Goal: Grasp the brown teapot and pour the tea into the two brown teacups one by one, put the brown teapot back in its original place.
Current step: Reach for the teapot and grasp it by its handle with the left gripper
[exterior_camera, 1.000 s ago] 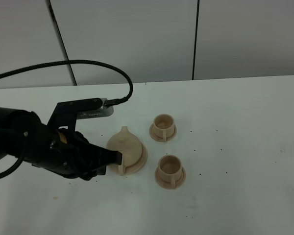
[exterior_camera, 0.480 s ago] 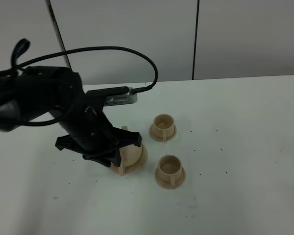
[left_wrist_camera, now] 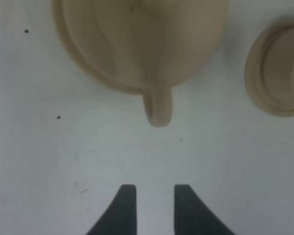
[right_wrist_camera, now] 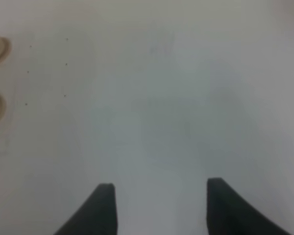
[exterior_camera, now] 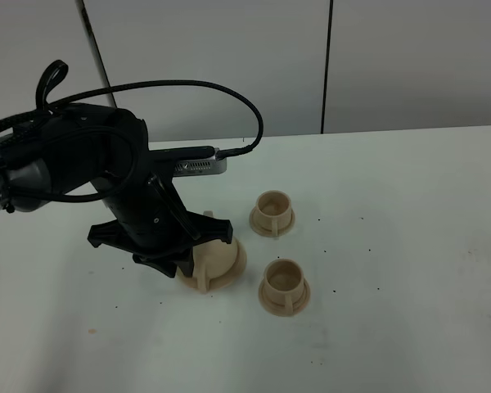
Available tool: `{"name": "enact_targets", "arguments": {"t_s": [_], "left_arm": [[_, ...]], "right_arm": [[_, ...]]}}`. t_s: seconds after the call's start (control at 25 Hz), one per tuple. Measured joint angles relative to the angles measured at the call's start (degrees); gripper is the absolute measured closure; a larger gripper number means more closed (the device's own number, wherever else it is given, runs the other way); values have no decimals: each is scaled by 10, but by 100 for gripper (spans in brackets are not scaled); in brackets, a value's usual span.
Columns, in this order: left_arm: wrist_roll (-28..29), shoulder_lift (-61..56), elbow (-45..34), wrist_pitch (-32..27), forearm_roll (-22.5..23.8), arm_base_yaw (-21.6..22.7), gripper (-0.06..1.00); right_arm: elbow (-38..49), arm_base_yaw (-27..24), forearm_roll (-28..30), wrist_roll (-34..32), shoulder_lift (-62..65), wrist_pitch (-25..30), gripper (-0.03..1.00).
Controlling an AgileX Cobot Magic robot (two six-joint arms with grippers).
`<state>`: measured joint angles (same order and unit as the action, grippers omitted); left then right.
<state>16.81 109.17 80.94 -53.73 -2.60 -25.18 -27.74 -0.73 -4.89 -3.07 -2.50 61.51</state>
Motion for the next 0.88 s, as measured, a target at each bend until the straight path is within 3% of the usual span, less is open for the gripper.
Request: {"name": "enact_targets", "arguments": {"t_s": [0.28, 0.88], "left_arm": [[32, 0, 0, 6, 3, 0, 57], [41, 0, 0, 20, 10, 0, 56]], "right_arm": [[0, 0, 0, 0, 0, 0, 56], [0, 0, -1, 0, 0, 0, 56]]}}
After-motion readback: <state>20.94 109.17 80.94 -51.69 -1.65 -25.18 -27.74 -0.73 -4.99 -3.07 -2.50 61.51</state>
